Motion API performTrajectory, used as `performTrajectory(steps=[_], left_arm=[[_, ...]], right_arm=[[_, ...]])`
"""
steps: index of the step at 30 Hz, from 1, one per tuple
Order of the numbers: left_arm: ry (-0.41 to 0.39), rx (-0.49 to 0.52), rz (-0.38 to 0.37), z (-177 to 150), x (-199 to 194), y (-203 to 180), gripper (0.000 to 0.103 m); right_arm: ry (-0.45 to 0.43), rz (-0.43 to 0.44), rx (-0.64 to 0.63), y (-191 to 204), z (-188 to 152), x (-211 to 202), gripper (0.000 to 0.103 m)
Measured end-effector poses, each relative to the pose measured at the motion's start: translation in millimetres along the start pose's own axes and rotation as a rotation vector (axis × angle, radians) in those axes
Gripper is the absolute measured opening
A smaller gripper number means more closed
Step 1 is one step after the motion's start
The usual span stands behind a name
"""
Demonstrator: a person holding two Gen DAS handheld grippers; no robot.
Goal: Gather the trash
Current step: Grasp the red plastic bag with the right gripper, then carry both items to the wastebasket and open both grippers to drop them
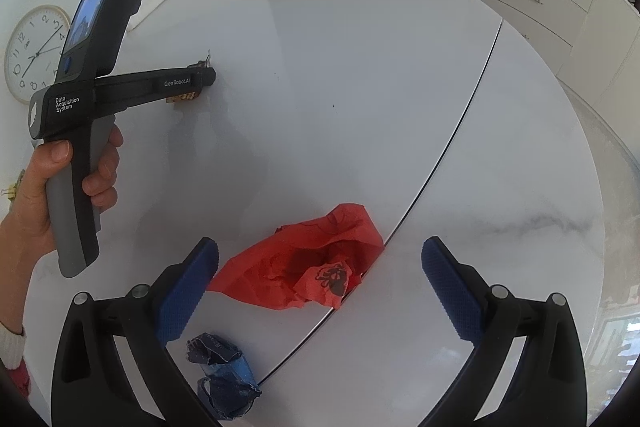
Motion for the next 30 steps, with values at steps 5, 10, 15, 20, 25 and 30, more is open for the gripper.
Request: performTrajectory(steps=[5, 10, 15, 20, 25, 30], left_arm=[[0.002, -0.027, -0.012, -4.3, -1.5, 2.7, 0.033], [0.002, -0.028, -0.009, -5.4, -5.9, 3.0, 0.033], [0.001, -0.042, -0.012, -3.3, -11.1, 5.8, 0.033], [-0.013, -0.046, -0.016, -2.6, -22.9, 5.7, 0.033], [-0.036, -0.047, -0.024, -3.2, -40.6, 4.3, 0.033], [-0.075, -0.028, -0.028, -6.5, -74.3, -2.2, 0.033]], right_arm=[[0.020, 0.013, -0.013, 3.8, 1.0, 6.9, 0.101], [0.007, -0.020, -0.077, 11.6, 2.0, 9.2, 0.090], [0.024, -0.004, -0.081, 10.8, 0.6, 10.5, 0.061], [0.026, 0.053, -0.022, -2.4, 7.2, 4.8, 0.052], [0.011, 0.099, 0.021, -15.3, 13.6, -6.2, 0.051], [-0.028, 0.124, 0.036, -26.8, 15.3, -32.2, 0.051]])
Point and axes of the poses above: each gripper's, at about its wrist camera, not at the fingertips, and x roughly the way its jaws point, y to its left, z to its top, the point moved 3 cm from there along x, roughly the way its jaws point, and after that the axes turned 7 degrees about x, right-handed, at the moved point
